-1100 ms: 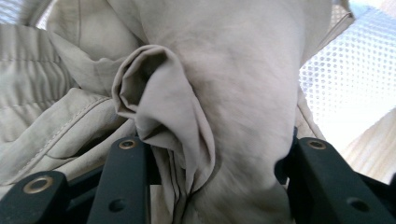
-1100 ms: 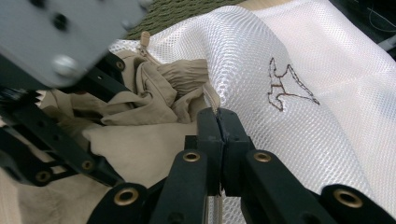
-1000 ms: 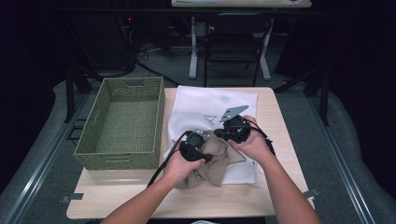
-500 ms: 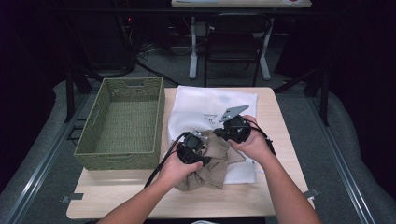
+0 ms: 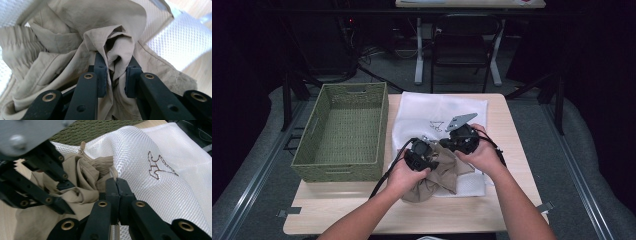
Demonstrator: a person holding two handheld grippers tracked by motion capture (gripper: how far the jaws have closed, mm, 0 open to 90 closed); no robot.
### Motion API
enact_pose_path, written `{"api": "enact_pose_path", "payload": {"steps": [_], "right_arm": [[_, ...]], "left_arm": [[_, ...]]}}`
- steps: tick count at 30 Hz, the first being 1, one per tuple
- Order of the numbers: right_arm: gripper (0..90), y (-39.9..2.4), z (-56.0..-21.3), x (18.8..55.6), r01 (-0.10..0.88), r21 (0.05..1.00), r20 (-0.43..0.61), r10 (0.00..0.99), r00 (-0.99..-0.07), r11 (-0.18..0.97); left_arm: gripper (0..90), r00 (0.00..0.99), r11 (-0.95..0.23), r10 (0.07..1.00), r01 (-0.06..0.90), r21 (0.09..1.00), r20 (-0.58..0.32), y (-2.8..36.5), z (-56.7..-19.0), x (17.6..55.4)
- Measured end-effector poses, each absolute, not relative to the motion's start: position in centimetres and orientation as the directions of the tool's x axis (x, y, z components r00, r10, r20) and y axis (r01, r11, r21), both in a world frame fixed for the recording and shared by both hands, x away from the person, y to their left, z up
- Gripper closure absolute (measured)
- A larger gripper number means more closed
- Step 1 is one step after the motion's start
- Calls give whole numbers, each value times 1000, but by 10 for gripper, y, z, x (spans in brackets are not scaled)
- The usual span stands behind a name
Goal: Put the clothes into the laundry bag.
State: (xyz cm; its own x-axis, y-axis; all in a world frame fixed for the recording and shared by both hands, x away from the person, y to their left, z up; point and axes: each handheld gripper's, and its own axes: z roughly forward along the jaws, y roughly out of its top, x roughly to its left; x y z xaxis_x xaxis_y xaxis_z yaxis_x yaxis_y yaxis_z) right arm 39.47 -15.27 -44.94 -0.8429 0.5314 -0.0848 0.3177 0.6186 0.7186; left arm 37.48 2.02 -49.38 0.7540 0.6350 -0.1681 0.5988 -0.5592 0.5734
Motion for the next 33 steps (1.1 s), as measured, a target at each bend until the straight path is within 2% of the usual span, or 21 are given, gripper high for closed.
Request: {"api": "enact_pose_path", "payload": {"steps": [10,17,18,24,28,33], "right_arm": [[894,-151,-449,394,318,720,-81,530,-844,617],[894,-153,-450,395,324,721,-73,532,-844,613],[894,-154,-450,395,326,721,-72,534,-842,611],[894,-159,-449,398,331,726,-68,542,-837,602],[893,-161,-450,399,336,727,-67,549,-833,599],[893,-162,-449,399,333,734,-70,554,-829,592]], "left_arm": [[772,716,-510,678,620,596,-164,9,-497,395],[733,678,-439,701,656,614,-223,7,-506,405],[686,678,-438,699,657,614,-227,7,-506,405],[561,709,-457,679,611,646,-191,8,-500,398],[519,729,-464,659,589,662,-186,10,-490,388],[508,746,-461,640,565,685,-184,24,-473,371]]}}
